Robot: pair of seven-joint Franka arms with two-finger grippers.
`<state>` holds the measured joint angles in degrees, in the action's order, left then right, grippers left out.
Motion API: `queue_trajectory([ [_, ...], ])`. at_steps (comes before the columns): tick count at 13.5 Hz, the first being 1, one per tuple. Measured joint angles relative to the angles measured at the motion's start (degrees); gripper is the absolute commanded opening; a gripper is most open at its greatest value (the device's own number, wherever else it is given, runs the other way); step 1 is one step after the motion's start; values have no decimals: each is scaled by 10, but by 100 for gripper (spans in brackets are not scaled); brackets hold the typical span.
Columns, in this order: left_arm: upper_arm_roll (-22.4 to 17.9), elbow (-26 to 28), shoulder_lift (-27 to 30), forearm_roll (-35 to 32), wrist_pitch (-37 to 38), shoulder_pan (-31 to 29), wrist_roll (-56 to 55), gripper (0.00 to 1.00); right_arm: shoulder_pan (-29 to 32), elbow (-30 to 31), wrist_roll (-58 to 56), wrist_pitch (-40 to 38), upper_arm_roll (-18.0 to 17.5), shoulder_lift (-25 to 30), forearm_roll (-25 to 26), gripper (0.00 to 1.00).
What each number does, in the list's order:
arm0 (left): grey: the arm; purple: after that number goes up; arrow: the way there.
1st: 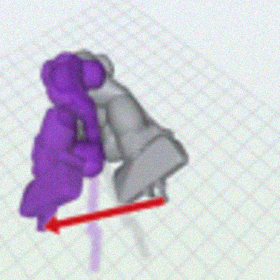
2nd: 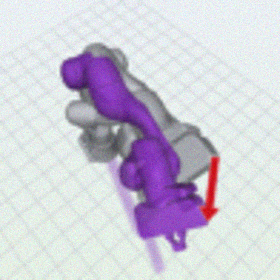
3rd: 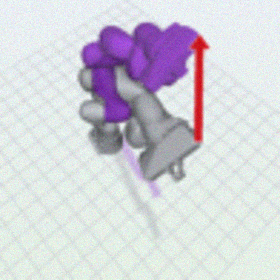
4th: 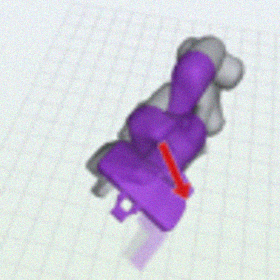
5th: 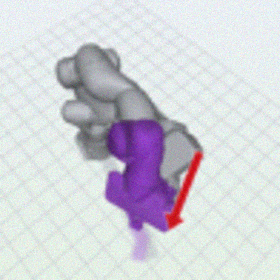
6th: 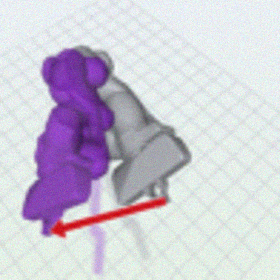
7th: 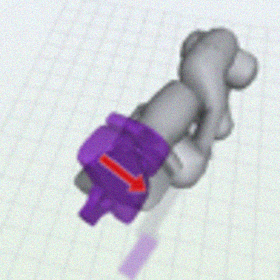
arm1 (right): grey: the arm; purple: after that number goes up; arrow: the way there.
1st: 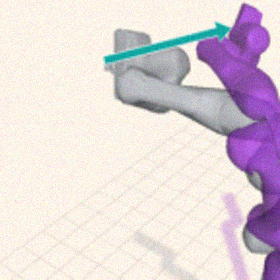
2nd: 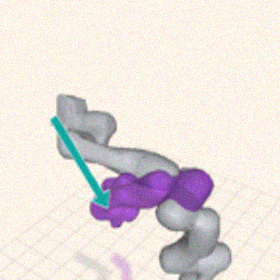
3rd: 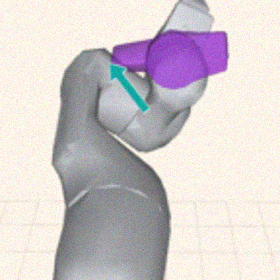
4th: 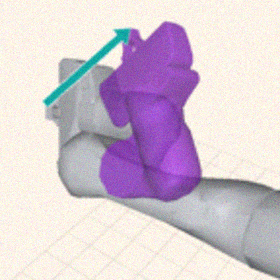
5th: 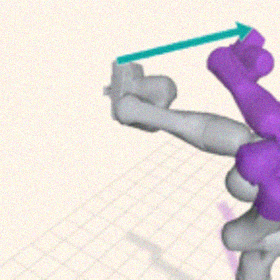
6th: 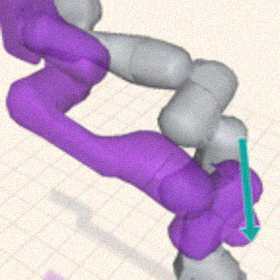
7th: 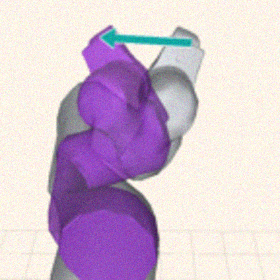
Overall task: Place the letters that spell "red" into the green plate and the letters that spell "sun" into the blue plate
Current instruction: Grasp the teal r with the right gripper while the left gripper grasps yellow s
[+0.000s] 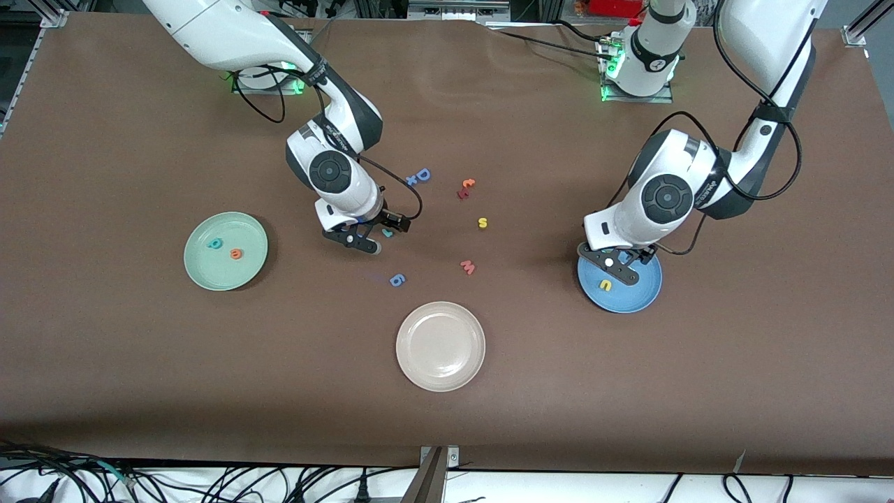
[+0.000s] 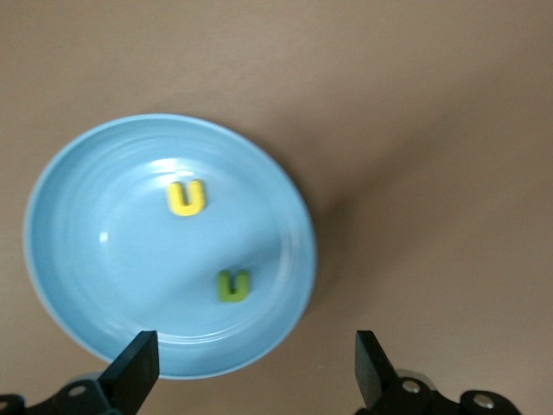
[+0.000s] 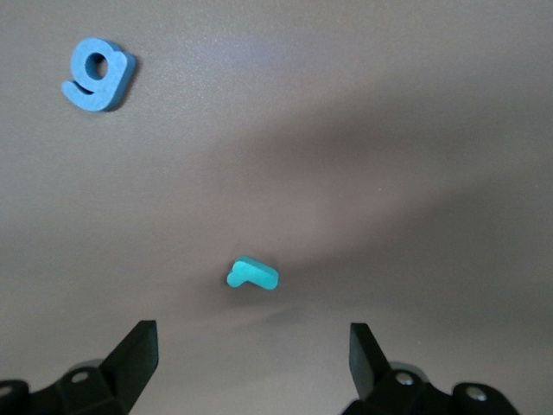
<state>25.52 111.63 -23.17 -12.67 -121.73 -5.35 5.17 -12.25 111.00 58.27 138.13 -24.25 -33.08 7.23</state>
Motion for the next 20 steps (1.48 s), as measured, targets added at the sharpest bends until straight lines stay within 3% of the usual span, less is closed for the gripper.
queue_trajectory([
  [1,7,1,0,4,0,1,-18,100,0,0,0,7,1,-5,5,90],
  [4,26,2,-2,4,0,15,-109,100,0,0,0,28,5,-18,10,90],
  [8,29,5,-19,5,-36,82,-280,100,0,0,0,30,6,-30,13,86],
  [11,29,7,-50,5,-96,131,-393,100,0,0,0,32,6,-37,14,60],
  [16,29,8,-104,5,-198,169,-523,98,0,0,0,32,6,-36,15,31],
  [17,29,8,-113,5,-215,173,-534,98,0,-1,0,32,6,-36,15,27],
  [20,26,7,-130,4,-244,185,-544,88,-1,-2,0,32,5,-34,15,27],
])
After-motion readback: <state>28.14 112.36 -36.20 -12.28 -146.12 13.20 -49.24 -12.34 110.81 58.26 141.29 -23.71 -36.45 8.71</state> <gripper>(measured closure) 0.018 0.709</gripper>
